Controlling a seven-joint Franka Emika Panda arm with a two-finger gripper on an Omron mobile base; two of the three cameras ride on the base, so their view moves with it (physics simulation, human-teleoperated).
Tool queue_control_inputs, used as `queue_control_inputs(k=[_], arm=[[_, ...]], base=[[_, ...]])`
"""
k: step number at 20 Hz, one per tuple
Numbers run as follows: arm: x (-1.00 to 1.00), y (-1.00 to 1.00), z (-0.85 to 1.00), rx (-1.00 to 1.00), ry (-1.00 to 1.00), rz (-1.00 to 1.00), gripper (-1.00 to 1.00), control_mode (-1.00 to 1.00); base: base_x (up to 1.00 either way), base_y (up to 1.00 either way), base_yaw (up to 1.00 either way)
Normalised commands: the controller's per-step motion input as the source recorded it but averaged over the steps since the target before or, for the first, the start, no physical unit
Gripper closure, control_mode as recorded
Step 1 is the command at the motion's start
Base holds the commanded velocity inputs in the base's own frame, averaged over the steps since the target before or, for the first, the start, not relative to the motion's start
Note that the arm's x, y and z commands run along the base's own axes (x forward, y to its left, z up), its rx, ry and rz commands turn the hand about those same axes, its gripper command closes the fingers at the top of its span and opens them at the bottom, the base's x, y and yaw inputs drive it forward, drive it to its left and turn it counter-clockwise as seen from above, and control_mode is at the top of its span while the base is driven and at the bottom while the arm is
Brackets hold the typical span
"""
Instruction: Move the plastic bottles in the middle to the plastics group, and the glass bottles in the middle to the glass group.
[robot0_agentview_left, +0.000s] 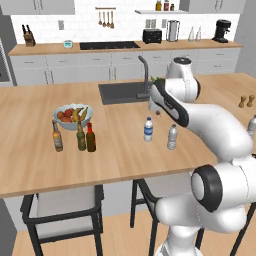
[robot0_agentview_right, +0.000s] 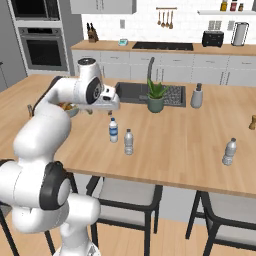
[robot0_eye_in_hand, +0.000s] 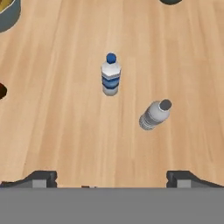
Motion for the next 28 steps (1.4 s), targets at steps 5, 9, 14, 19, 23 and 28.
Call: queue_control_inputs(k=[5, 9, 14, 19, 23, 28], arm=[[-0.04, -0.67, -0.99, -0.02, 0.0, -0.08, -1.0, -1.0], [0.0, -0.39, -0.39, 0.0, -0.09, -0.06, -1.0, -1.0], [0.27, -0.37, -0.16, 0.0, -0.02, -0.02, -1.0, -1.0], [0.42, -0.3, -0.09, 0.0, 0.01, 0.0, -1.0, -1.0], [0.39, 0.0, -0.22, 0.0, 0.01, 0.0, -1.0, -1.0], [0.32, 0.0, -0.37, 0.0, 0.02, 0.05, -1.0, -1.0]], base=[[0.0, 0.0, 0.0], [0.0, 0.0, 0.0], [0.0, 0.0, 0.0], [0.0, 0.0, 0.0], [0.0, 0.0, 0.0], [0.0, 0.0, 0.0]])
